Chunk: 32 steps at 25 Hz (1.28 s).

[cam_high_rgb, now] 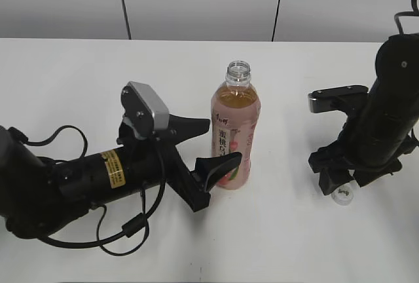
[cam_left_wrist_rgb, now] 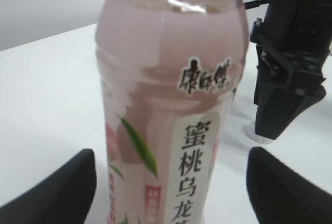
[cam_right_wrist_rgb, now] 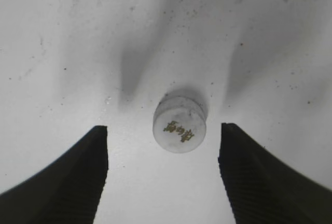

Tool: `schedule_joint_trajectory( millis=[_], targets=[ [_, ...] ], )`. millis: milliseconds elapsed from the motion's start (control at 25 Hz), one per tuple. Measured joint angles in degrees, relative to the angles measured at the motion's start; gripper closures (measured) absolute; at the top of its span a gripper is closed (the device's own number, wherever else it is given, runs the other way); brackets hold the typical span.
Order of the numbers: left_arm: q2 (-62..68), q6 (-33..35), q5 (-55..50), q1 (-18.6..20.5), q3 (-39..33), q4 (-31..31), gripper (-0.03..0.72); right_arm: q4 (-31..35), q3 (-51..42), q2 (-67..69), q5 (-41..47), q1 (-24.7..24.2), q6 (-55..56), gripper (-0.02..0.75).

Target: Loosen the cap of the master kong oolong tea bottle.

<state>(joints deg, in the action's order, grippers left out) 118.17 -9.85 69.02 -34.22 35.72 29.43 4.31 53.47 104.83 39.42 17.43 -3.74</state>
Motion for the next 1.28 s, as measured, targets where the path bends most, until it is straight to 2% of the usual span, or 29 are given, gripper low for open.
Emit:
schedule_joint_trajectory(
  millis=[240,840,1280],
  targets=[
    [-5.9,0.0,-0.3,0.0,-2.8,-1.0,0.157,0.3,0.0,0.0,0.0,0.0,0.0,0.233],
    [-28.8,-3.7,-28.5,0.0,-2.9,-0.5,0.157,1.5,0.0,0.0,-0.5,0.0,-1.0,0.233],
    [-36.9,-23.2,-55.3,0.6,-2.9,-0.5,0.167,3.1,0.0,0.0,0.8,0.0,-1.3,0.233]
  ],
)
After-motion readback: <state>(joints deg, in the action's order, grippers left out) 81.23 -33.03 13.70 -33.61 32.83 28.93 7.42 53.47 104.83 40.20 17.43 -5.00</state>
